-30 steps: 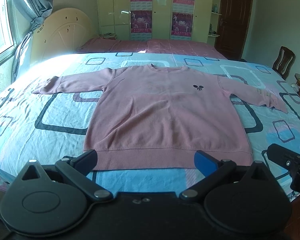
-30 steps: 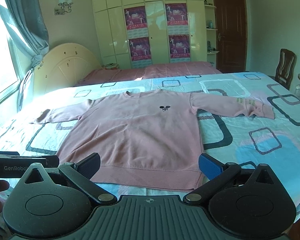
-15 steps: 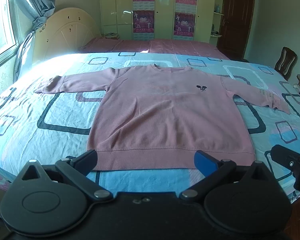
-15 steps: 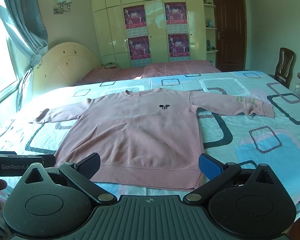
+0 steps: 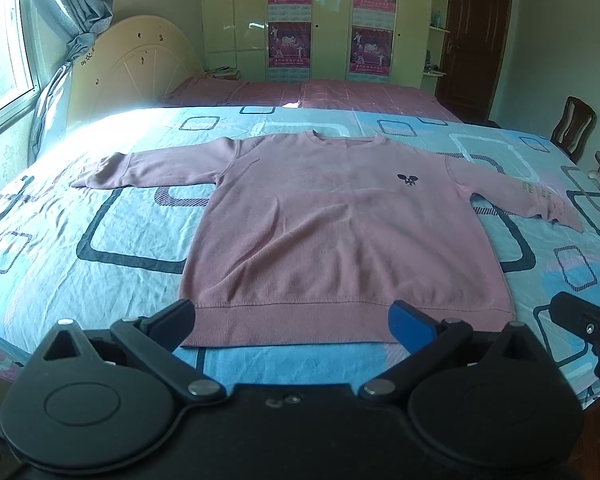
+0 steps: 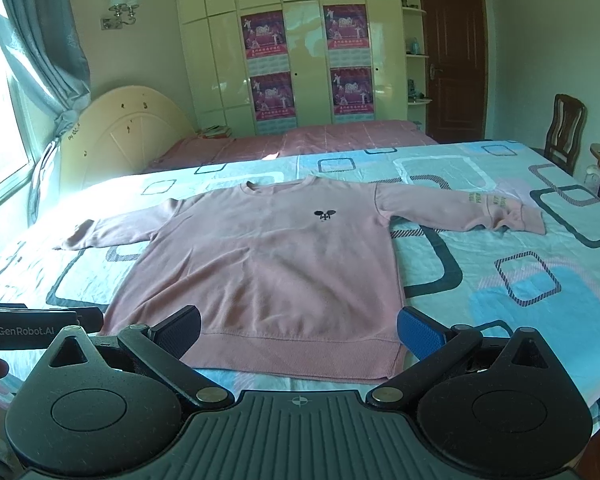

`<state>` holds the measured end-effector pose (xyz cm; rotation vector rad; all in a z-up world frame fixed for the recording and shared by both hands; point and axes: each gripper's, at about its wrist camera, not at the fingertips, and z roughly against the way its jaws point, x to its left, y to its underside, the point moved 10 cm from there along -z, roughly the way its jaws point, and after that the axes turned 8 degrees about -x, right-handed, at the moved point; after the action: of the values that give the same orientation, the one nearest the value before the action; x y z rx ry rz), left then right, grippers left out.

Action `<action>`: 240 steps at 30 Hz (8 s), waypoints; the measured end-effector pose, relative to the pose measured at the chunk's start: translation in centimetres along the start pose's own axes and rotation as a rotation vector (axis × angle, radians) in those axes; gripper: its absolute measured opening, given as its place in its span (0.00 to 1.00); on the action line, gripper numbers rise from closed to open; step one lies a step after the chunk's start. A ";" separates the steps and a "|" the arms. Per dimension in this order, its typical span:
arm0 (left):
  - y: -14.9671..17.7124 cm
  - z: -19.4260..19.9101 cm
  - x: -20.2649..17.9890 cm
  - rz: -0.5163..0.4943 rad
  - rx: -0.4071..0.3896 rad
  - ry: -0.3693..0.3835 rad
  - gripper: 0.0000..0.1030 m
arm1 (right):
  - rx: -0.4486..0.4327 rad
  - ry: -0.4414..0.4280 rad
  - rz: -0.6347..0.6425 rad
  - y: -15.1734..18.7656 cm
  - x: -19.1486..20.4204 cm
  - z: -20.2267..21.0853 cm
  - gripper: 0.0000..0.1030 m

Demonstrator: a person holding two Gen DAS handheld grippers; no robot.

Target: Fold small clothes

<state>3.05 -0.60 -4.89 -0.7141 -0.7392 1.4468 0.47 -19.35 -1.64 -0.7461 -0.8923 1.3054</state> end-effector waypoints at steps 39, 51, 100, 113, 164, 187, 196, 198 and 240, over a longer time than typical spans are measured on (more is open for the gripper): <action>-4.7 -10.0 2.4 -0.005 0.016 0.020 1.00 | -0.006 0.118 -0.029 -2.4 -1.8 -9.1 1.00; -7.7 -17.0 2.6 -0.035 0.041 0.072 1.00 | -0.005 0.186 -0.100 -4.8 -2.6 -15.5 1.00; -9.7 -36.7 -7.0 -0.104 0.119 -0.037 1.00 | 0.085 0.627 -0.519 -2.0 -44.3 -30.5 0.53; -11.0 -38.3 -6.5 -0.123 0.117 -0.032 0.99 | 0.015 0.611 -0.486 -4.3 -44.5 -31.7 0.10; -12.5 -42.0 -13.3 0.111 0.088 0.465 0.09 | 0.175 0.236 -0.113 -0.7 -18.7 -38.1 0.58; -9.9 -43.4 -1.3 0.180 0.077 0.223 0.09 | 0.201 0.235 -0.120 -1.4 -19.8 -41.5 0.09; -11.8 -40.9 0.2 0.149 -0.008 0.139 0.69 | 0.103 0.214 -0.142 -5.1 -19.6 -39.3 0.46; -12.0 -41.2 -0.7 0.124 0.003 0.156 0.69 | 0.104 0.207 -0.119 -6.0 -19.3 -40.8 0.46; -11.1 -39.3 17.8 0.094 0.076 -0.157 0.82 | 0.344 -0.152 0.072 -2.1 10.1 -51.0 0.46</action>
<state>41.06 17.72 -19.21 -0.5881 -0.7744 1.6224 46.63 -8.15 -22.98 -0.4170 -0.7379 1.5462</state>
